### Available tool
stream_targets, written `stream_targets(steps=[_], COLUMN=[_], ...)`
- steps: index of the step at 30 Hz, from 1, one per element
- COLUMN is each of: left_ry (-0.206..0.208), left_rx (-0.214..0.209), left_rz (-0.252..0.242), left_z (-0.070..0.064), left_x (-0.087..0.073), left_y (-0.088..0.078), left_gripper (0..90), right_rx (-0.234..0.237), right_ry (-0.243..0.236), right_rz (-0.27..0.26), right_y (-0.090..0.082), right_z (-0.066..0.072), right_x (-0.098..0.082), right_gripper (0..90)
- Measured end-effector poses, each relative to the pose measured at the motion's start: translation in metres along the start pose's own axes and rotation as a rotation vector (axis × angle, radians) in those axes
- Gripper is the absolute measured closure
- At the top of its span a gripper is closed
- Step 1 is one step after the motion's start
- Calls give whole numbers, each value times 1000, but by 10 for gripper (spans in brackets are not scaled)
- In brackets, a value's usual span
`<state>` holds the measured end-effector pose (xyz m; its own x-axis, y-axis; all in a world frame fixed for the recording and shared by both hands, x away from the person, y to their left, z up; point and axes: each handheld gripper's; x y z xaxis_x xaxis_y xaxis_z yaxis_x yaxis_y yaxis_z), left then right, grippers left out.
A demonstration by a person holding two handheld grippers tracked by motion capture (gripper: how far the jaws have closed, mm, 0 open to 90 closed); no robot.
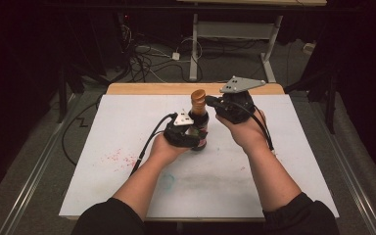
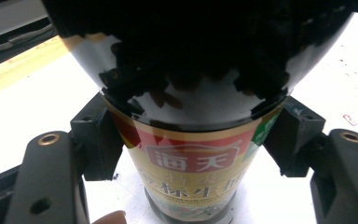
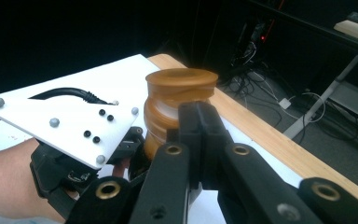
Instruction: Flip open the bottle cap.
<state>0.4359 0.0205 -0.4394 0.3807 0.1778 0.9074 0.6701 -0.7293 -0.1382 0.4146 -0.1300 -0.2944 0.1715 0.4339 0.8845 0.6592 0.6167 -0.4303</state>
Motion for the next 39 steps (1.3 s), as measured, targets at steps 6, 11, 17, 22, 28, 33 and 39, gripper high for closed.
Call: stream_targets(steps=[6, 11, 17, 22, 28, 33, 39], left_ry=[-1, 0, 3, 1, 0, 2, 5], left_rx=[4, 5, 6, 6, 5, 6, 5], left_rz=[0, 2, 0, 0, -1, -1, -3], left_z=[0, 0, -1, -1, -1, -1, -1], left_x=[0, 0, -1, 0, -1, -1, -1], left_y=[0, 0, 0, 0, 0, 0, 0], left_gripper=[286, 286, 286, 286, 286, 286, 286], right_rx=[-8, -8, -8, -14, -19, -20, -17], right_ry=[2, 3, 1, -5, -12, -13, -18], right_rz=[-9, -14, -20, -21, -23, -31, -41], right_y=[1, 2, 2, 2, 2, 2, 3], right_z=[0, -1, -1, 0, 1, 1, 4], right_x=[2, 4, 6, 8, 10, 13, 16], right_gripper=[900, 900, 900, 900, 900, 900, 900])
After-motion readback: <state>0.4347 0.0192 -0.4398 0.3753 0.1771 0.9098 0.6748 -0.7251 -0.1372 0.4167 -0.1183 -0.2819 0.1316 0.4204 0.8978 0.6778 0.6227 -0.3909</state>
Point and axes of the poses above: each handheld gripper's, and its own axes: y roughly forward along the jaws, x roughly out of its top, z roughly to its left
